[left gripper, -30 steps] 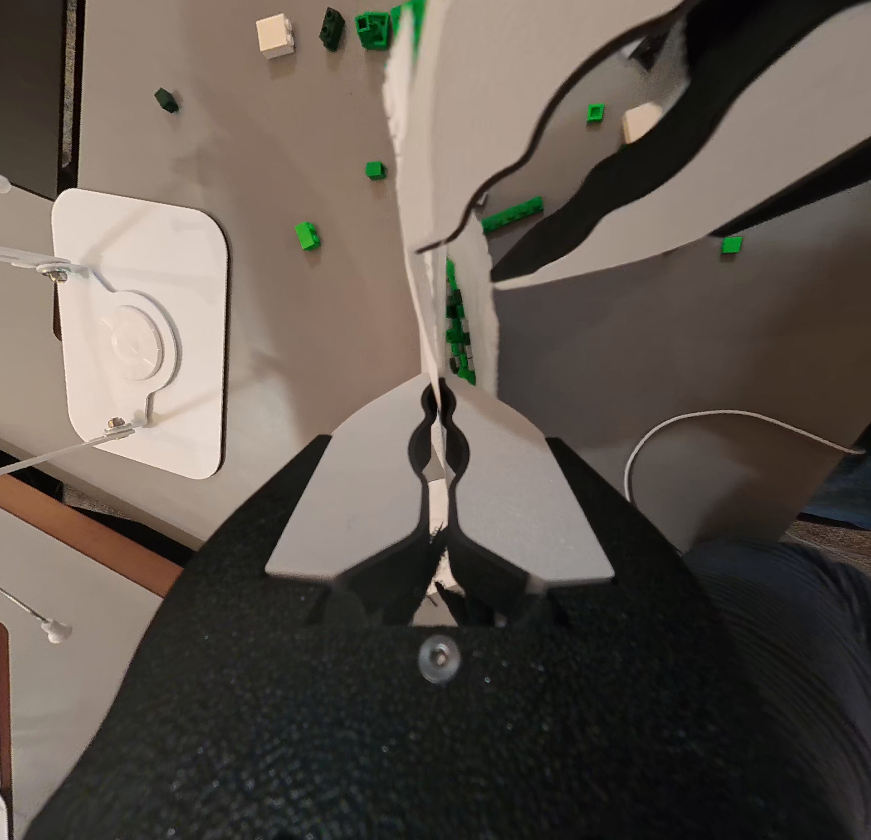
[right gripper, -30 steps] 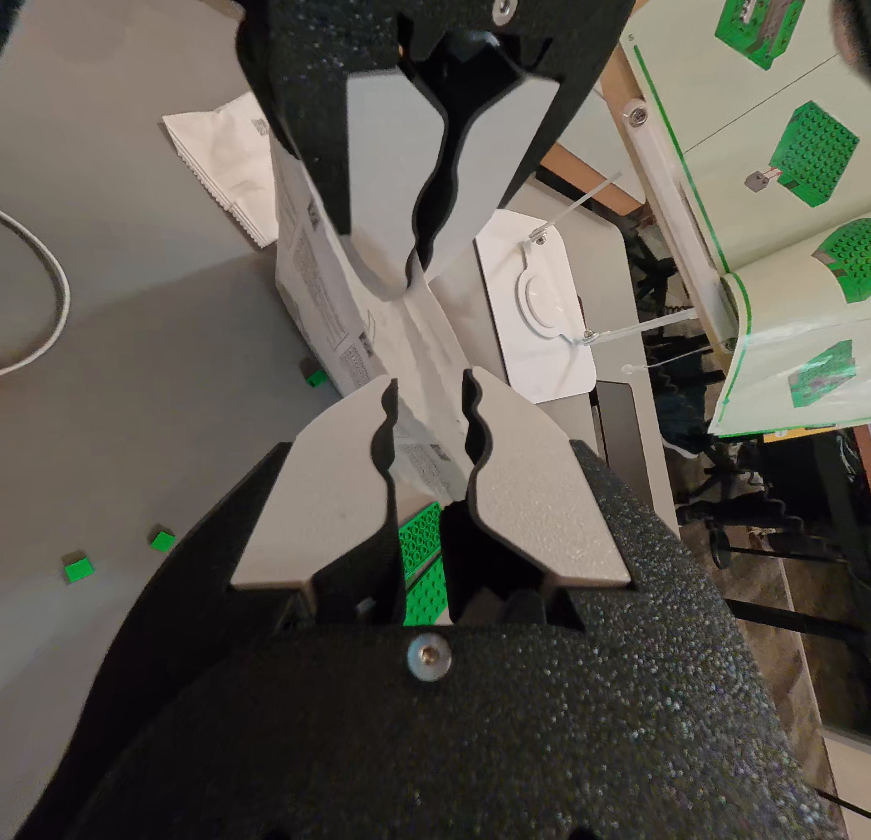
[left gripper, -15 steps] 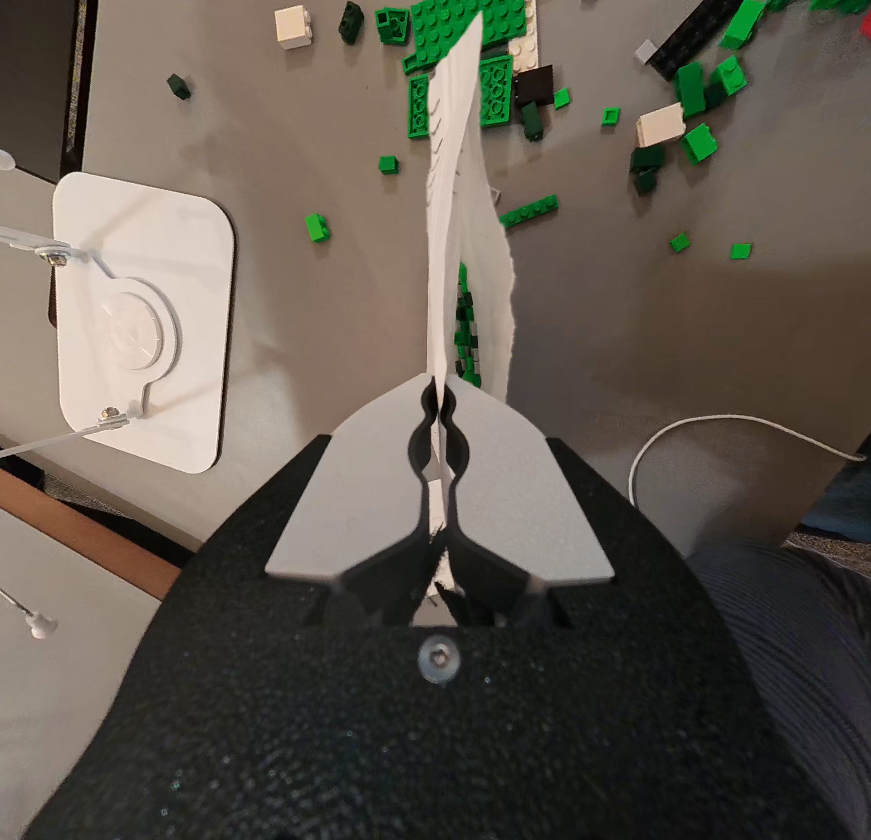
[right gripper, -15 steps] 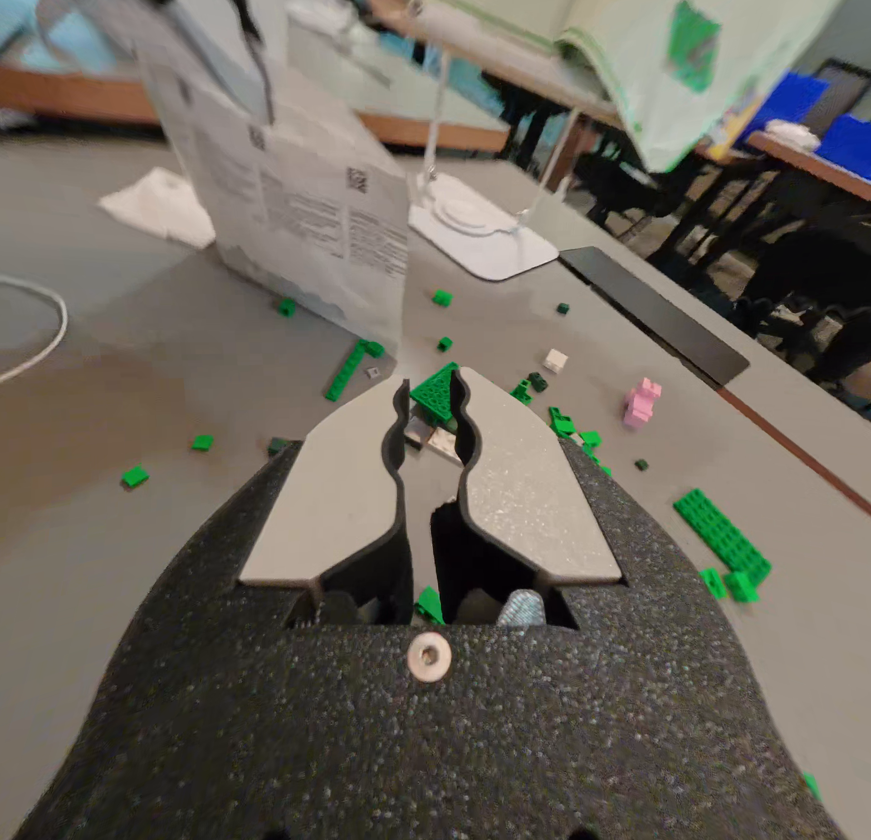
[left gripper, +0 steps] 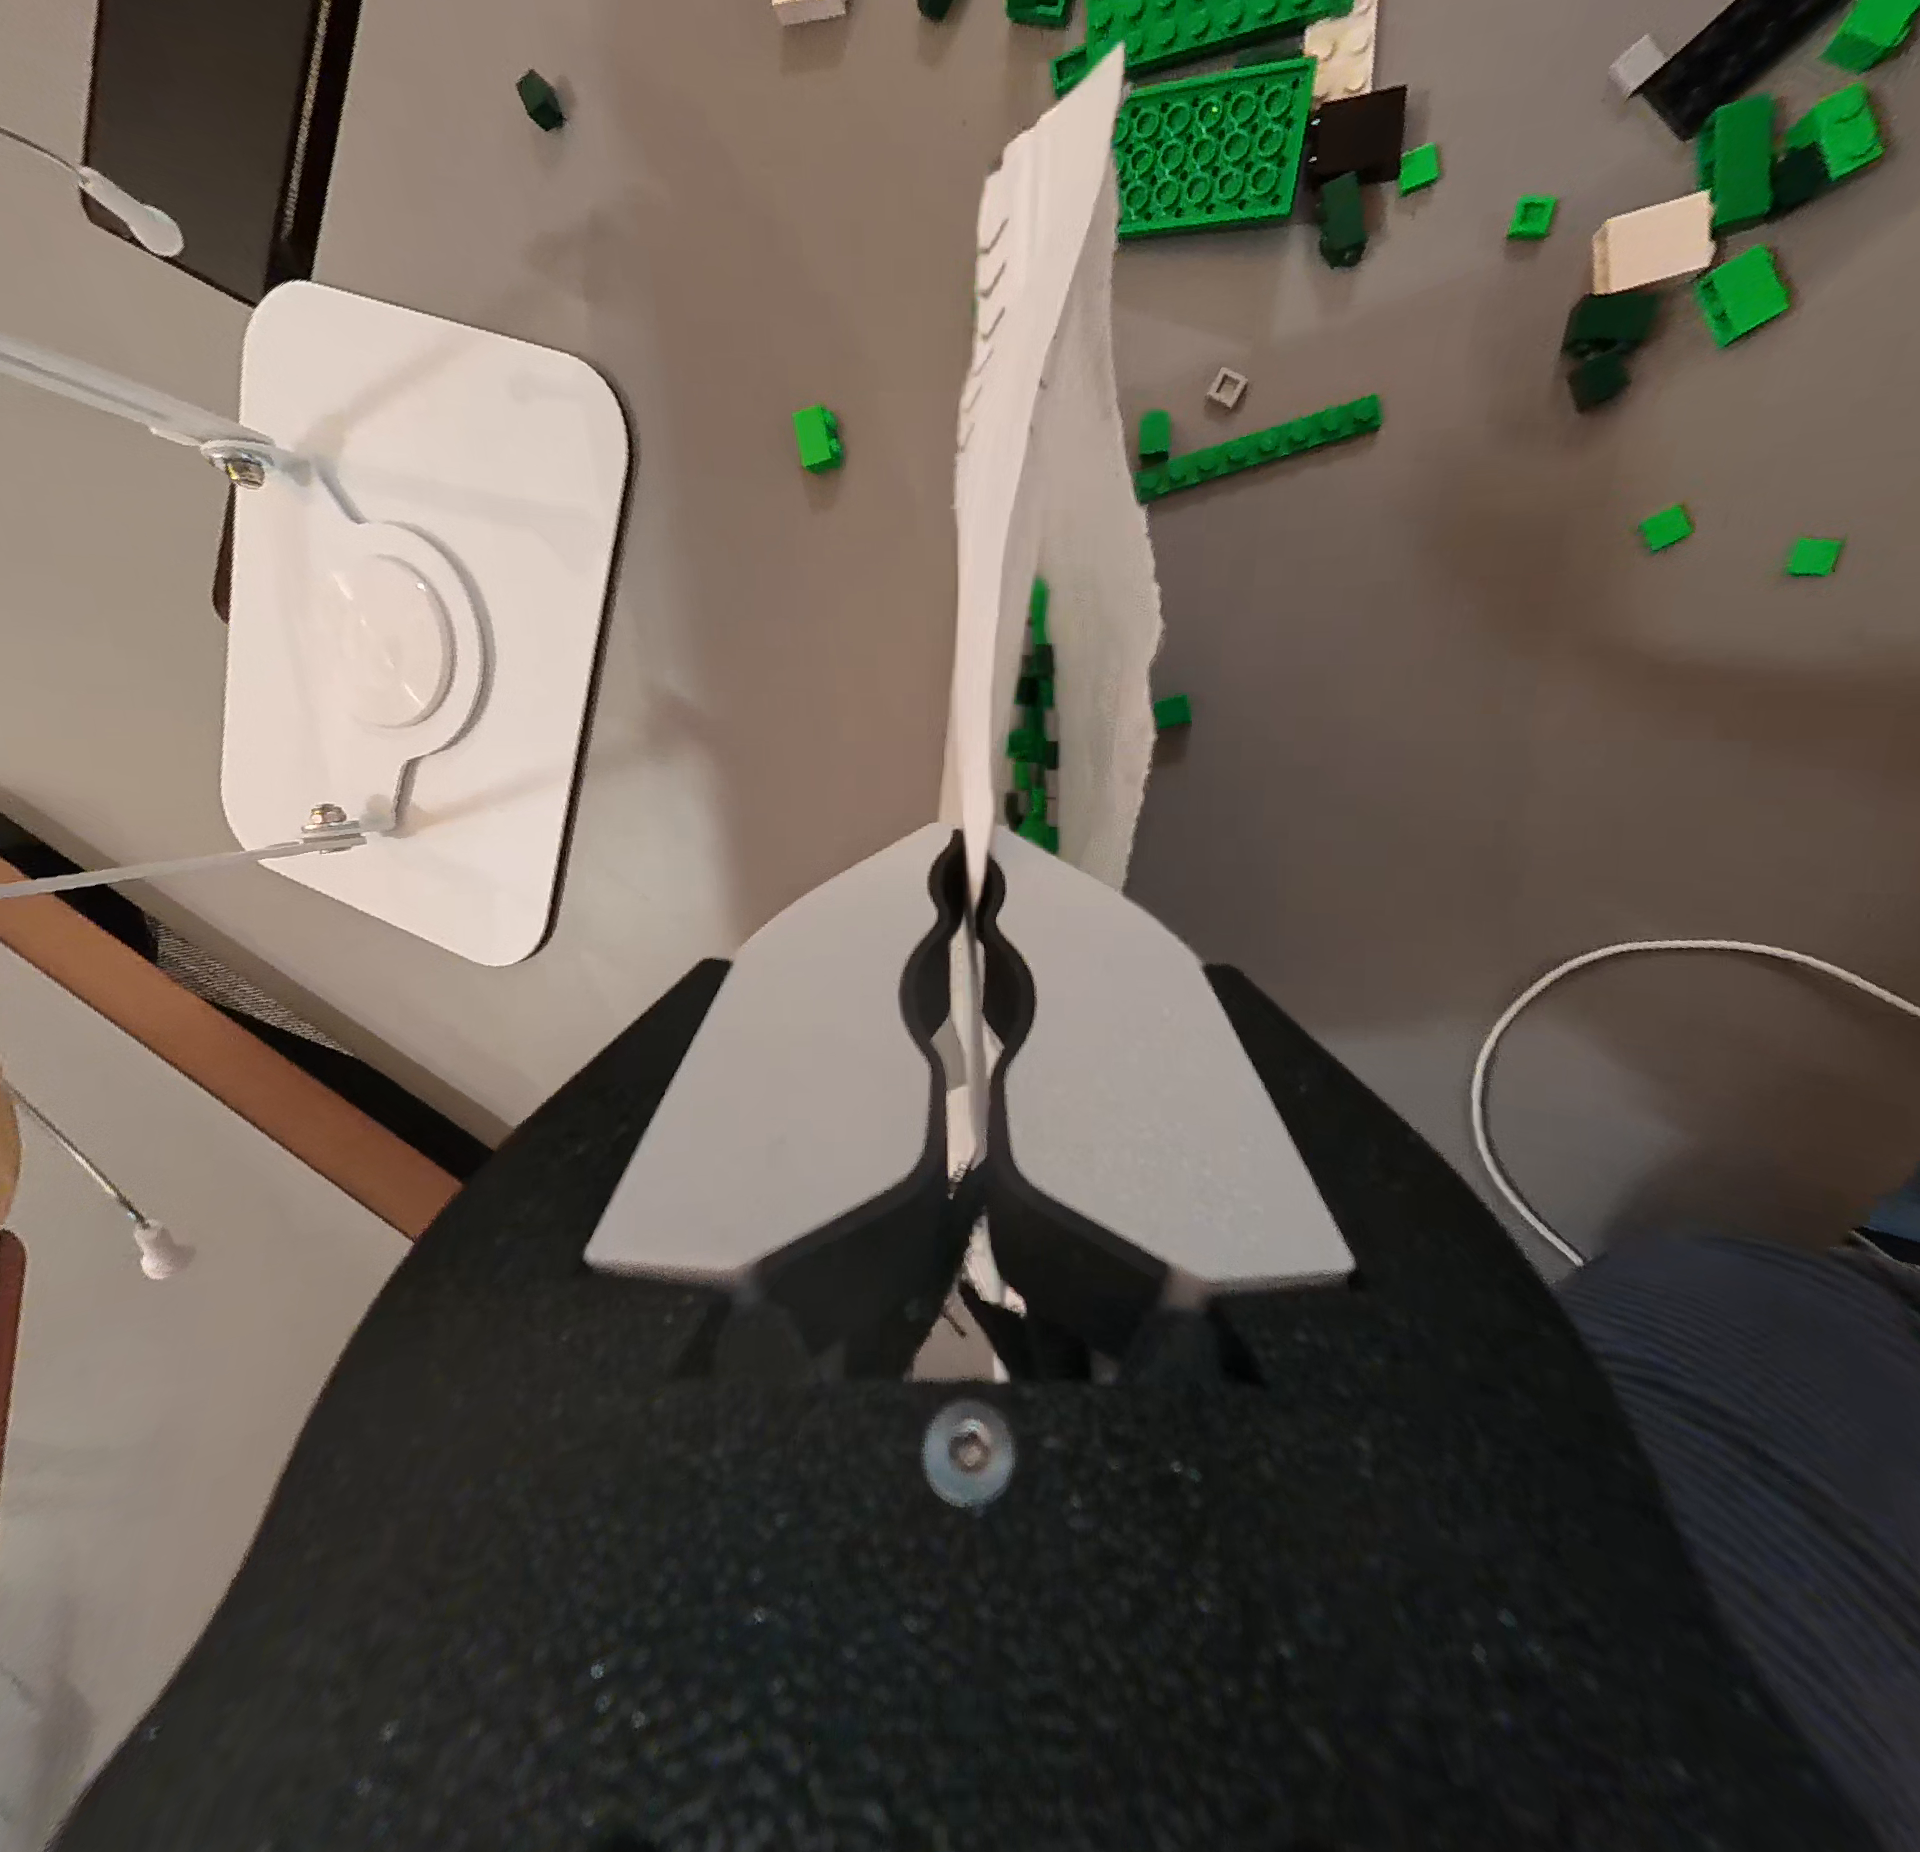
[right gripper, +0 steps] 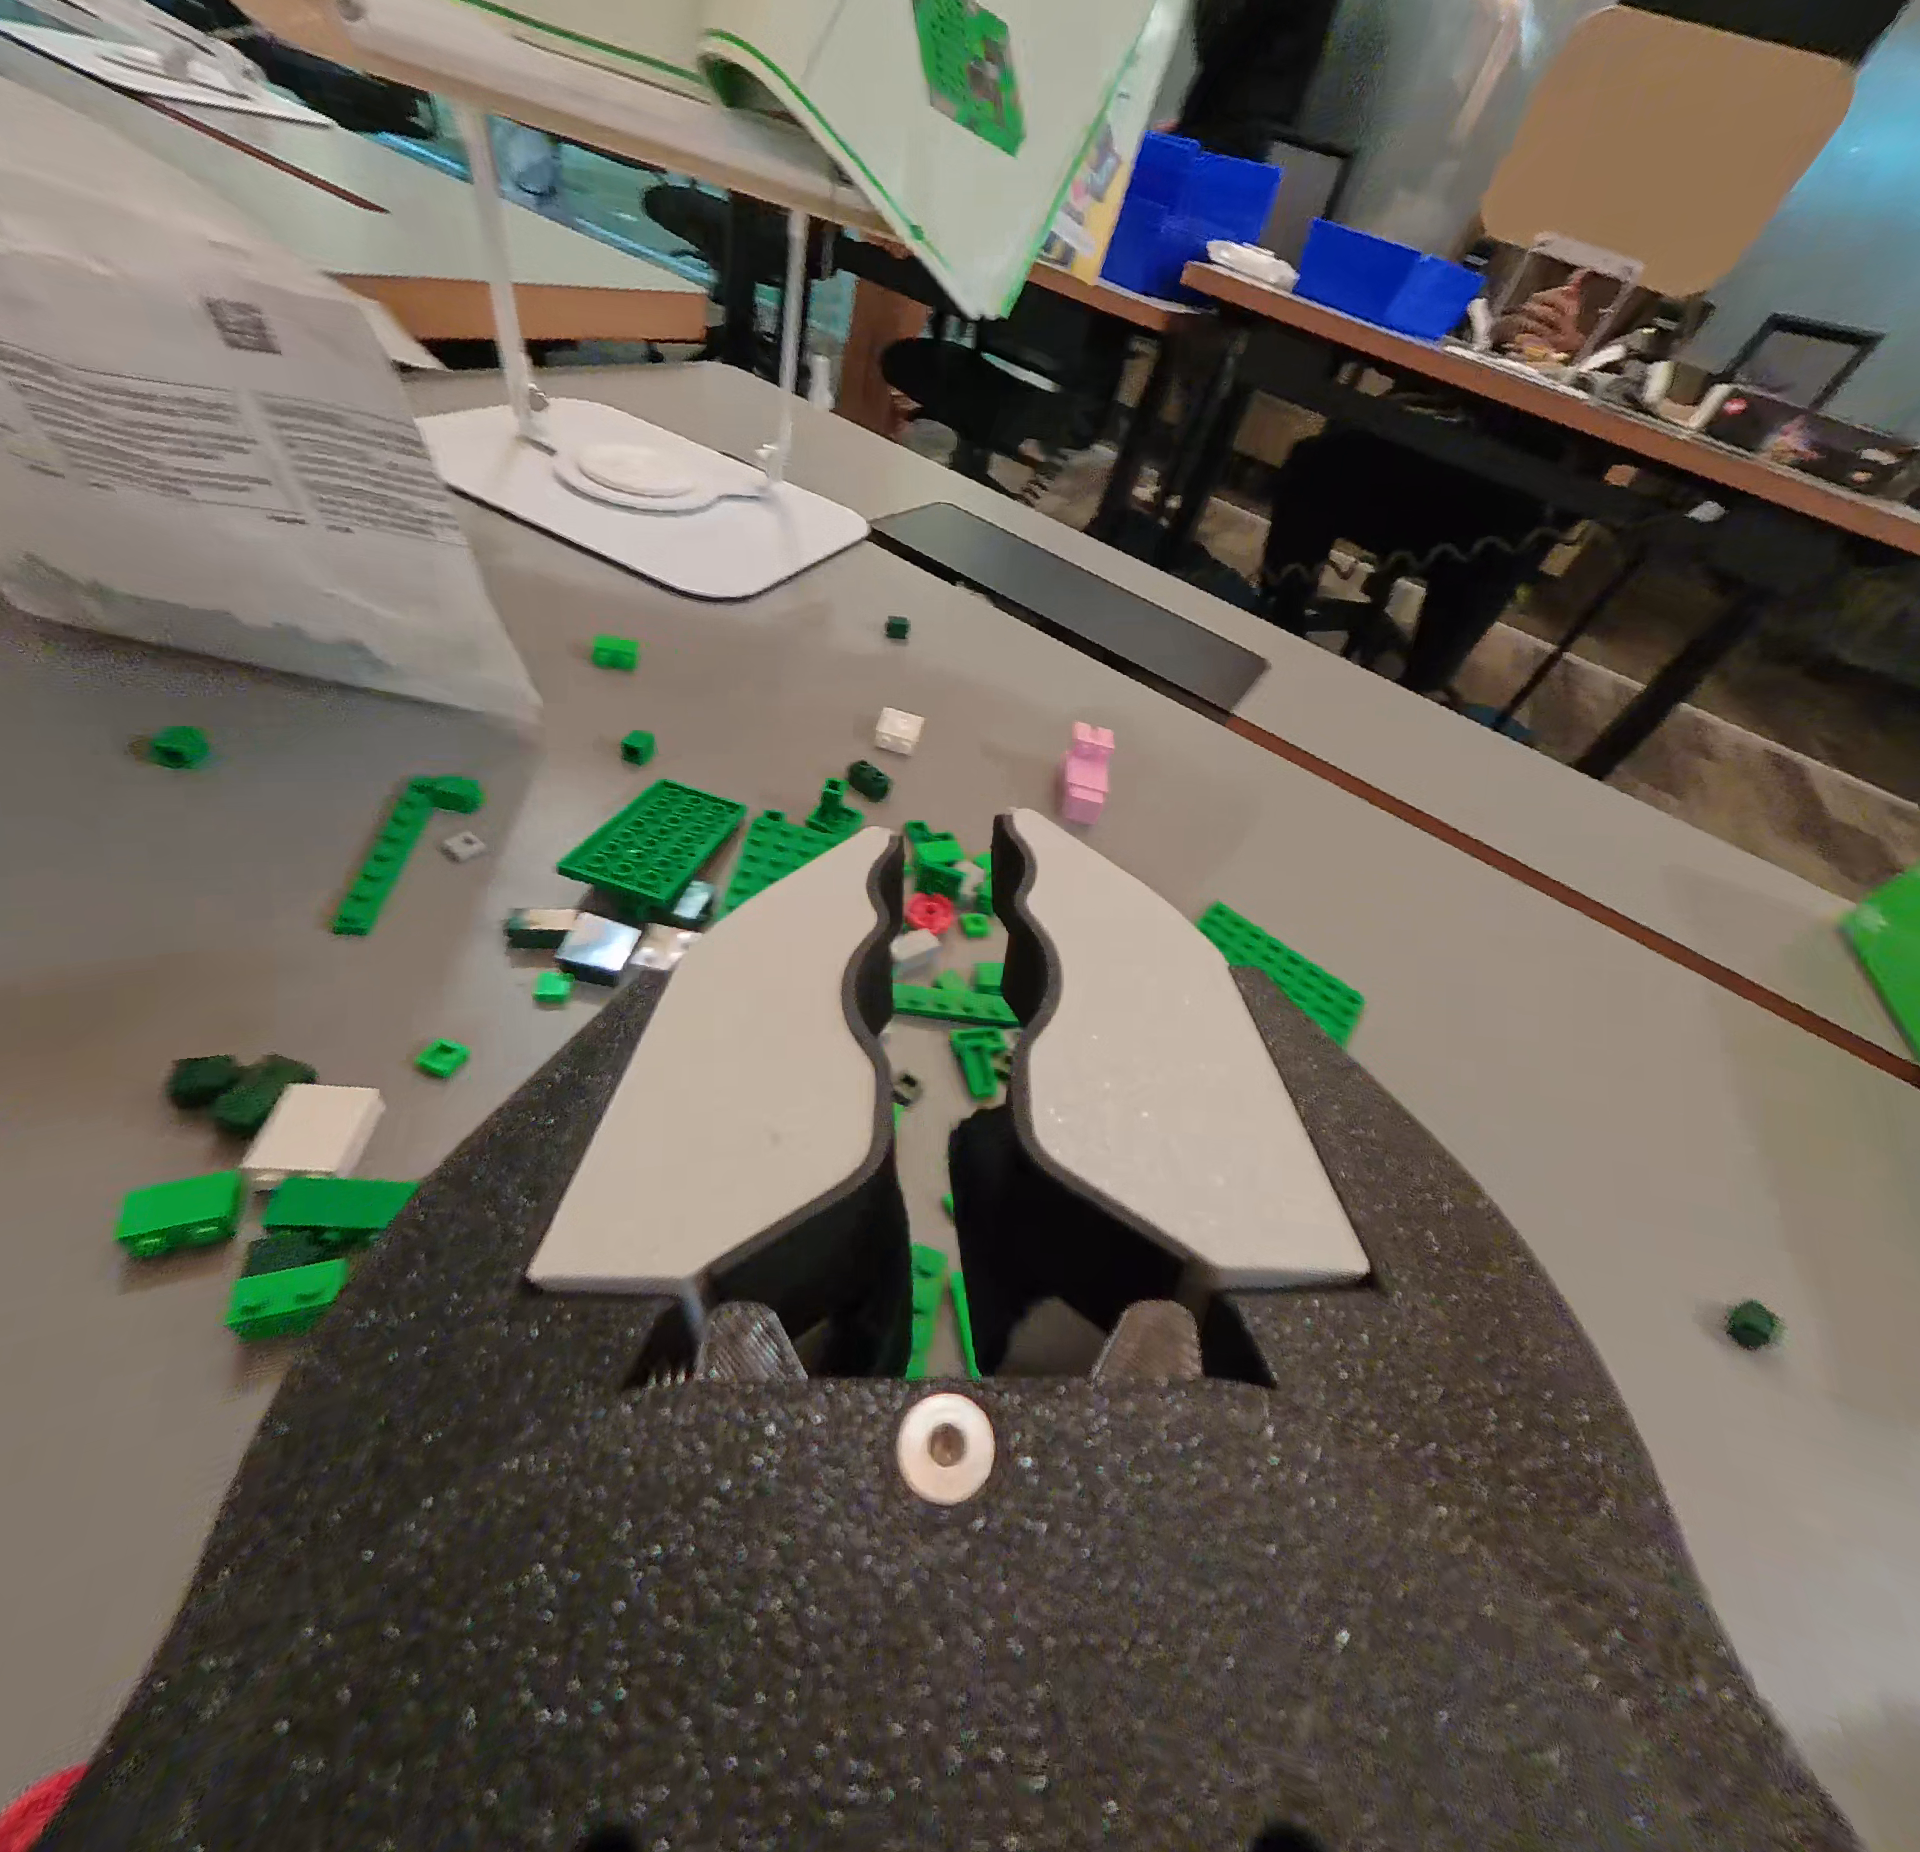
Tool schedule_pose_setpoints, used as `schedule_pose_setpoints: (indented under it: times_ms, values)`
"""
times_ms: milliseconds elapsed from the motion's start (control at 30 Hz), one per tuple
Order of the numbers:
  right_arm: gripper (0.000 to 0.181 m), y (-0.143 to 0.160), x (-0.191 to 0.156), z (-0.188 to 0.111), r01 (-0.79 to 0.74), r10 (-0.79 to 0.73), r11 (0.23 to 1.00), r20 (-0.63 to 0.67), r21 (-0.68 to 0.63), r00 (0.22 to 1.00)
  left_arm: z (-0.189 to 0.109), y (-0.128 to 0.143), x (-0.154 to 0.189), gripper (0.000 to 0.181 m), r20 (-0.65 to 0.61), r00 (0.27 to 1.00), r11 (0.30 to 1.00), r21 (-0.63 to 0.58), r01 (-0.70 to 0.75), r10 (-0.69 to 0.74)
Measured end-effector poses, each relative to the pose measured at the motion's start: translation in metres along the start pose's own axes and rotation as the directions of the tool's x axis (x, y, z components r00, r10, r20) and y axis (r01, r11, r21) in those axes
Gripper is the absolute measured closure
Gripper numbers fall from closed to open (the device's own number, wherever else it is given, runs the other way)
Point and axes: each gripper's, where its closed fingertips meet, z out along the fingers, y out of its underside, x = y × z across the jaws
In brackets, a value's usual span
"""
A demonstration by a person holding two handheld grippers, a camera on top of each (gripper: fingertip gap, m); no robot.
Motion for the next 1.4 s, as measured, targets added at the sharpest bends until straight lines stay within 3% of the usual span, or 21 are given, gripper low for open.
schedule_pose_setpoints:
  times_ms: [167,367,667,833,900,1167,1400]
  values:
    - [0.166,0.004,0.034,-0.010,-0.004,0.001,1.000,-0.115,-0.026,0.993,0.000,0.003,-0.001,0.181,-0.004,1.000,1.000,-0.006,0.017,-0.017]
    - [0.166,0.018,0.058,-0.017,-0.030,0.017,0.996,-0.153,-0.083,0.988,0.002,0.004,0.001,0.181,-0.029,0.999,1.000,-0.004,0.024,-0.025]
    - [0.165,0.044,0.021,-0.022,0.023,0.016,0.971,0.159,-0.237,0.987,0.002,0.003,0.004,0.181,-0.046,0.999,1.000,-0.001,0.016,-0.016]
    - [0.162,0.048,-0.031,-0.032,0.100,0.037,0.949,0.420,-0.298,0.907,0.003,-0.001,0.008,0.181,-0.056,0.998,1.000,0.003,-0.004,0.005]
    - [0.160,0.052,-0.045,-0.030,0.153,0.012,0.936,0.465,-0.316,0.885,0.003,-0.002,0.009,0.181,-0.059,0.998,1.000,0.002,-0.011,0.011]
    - [0.158,0.080,-0.047,0.007,0.070,0.138,0.847,0.345,-0.526,0.928,0.003,-0.003,0.013,0.181,-0.063,0.998,1.000,-0.006,-0.018,0.018]
    - [0.166,0.085,-0.048,0.013,0.122,0.072,0.812,0.305,-0.571,0.950,0.002,-0.005,0.015,0.181,-0.067,0.997,1.000,-0.004,-0.030,0.030]
